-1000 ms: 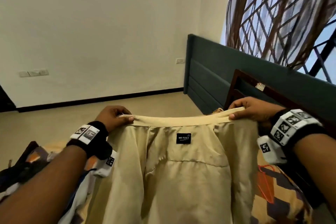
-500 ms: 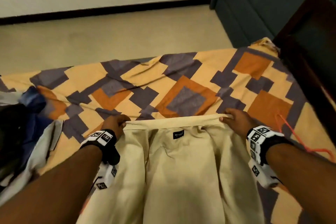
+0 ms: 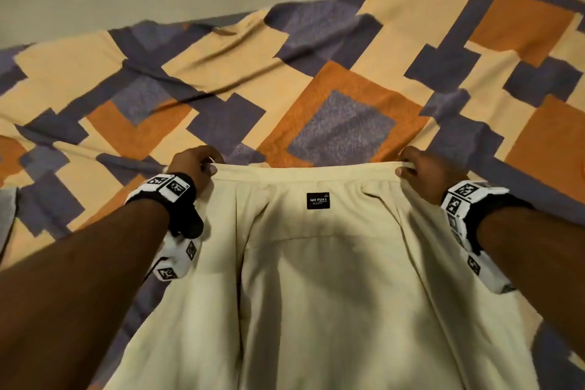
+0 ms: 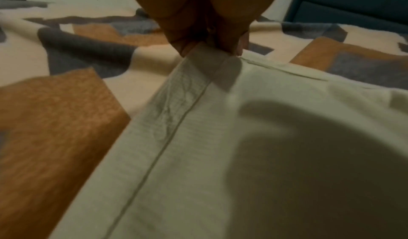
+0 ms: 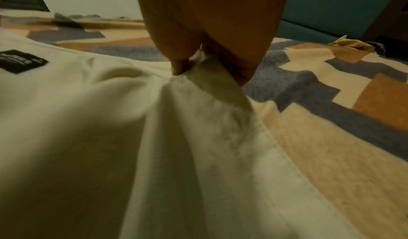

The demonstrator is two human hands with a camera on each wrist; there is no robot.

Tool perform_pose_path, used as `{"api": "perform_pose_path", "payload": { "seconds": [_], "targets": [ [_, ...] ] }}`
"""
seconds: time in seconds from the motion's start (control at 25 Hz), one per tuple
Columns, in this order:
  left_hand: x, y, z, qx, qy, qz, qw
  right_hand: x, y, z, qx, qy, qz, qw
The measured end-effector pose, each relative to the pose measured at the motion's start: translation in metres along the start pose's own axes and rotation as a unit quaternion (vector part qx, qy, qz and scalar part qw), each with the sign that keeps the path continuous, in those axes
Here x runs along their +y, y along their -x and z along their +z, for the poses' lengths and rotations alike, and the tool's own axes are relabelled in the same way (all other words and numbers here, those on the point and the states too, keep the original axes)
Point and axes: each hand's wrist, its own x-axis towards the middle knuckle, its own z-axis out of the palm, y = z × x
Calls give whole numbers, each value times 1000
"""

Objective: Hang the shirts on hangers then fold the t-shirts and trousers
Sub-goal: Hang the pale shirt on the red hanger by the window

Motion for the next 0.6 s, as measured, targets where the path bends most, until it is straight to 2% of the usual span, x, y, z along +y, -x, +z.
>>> {"api": "perform_pose_path", "payload": {
  "seconds": [0.08,0.2,0.28,0.36,0.48,0.52,0.6],
  "targets": [
    [-5,-8,13,1,-12,0,1000,11,-13,17,-4,-29,10,1000],
    [6,-10,21,32,-46,14,998,24,-16,15,8,-54,19,998],
    [32,4,23,76,-104,29,991,27,-6,2,5,-74,22,997],
    [76,31,31,96,-111,98,984,33,17,-10,24,-110,33,993],
    [155,80,65,19,-128,263,956,59,68,-17,74,-106,94,987],
    [176,92,80,-19,-137,286,948,70,85,-18,81,-72,117,987],
    [226,119,120,-97,-179,292,935,111,133,-30,100,-22,172,980]
  ]
}}
